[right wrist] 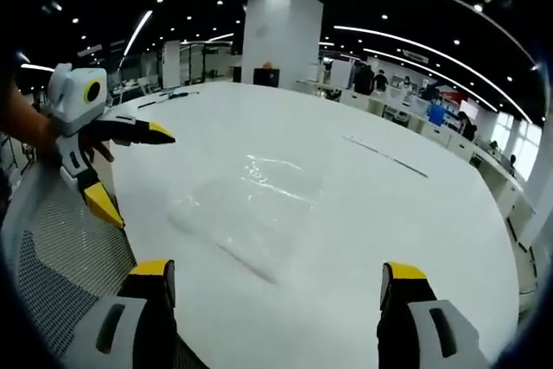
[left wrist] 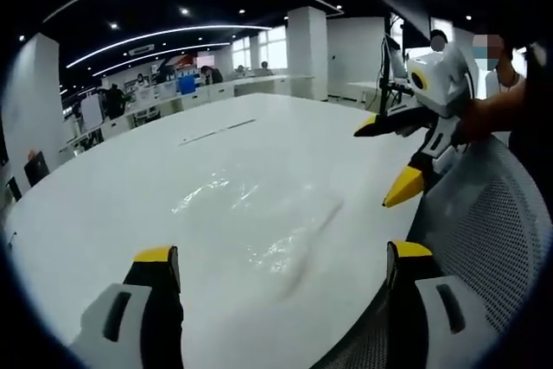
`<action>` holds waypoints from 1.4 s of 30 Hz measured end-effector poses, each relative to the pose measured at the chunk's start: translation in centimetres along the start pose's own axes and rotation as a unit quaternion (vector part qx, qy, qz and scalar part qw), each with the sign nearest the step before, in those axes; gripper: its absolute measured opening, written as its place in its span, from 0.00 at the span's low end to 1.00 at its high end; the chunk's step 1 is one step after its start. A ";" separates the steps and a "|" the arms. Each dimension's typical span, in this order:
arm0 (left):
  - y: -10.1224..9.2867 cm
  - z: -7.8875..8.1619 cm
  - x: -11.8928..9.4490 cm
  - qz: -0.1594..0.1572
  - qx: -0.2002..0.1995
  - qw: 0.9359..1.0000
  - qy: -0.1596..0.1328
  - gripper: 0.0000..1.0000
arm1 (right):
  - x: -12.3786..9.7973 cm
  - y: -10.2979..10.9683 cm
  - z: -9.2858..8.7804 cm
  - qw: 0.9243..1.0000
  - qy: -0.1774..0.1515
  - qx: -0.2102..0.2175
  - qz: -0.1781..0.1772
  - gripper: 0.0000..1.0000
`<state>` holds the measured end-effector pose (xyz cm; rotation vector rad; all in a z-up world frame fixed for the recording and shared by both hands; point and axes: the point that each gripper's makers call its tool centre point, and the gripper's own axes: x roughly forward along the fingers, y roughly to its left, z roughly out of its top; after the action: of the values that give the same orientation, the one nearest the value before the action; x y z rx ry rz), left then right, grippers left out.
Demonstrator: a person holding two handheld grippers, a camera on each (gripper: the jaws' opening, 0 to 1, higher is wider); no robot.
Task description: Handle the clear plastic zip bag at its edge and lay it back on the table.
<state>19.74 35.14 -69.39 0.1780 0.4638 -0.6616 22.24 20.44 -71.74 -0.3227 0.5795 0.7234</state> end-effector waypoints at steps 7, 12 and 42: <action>-0.6 0.1 0.0 -0.011 0.011 1.000 -0.002 0.99 | 0.0 0.1 -0.5 1.000 0.011 -0.001 0.002 1.00; -0.4 -0.5 0.0 -0.011 0.028 0.999 0.012 0.99 | 0.0 0.5 -0.4 1.000 0.010 -0.005 0.006 1.00; -0.6 -0.6 -0.3 -0.013 0.049 0.999 0.018 0.98 | -0.3 -0.2 0.1 1.000 -0.009 0.005 -0.007 1.00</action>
<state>18.97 34.97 -69.79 0.2774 0.4700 -0.7086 22.22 20.18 -71.49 -0.3104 0.5622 0.7089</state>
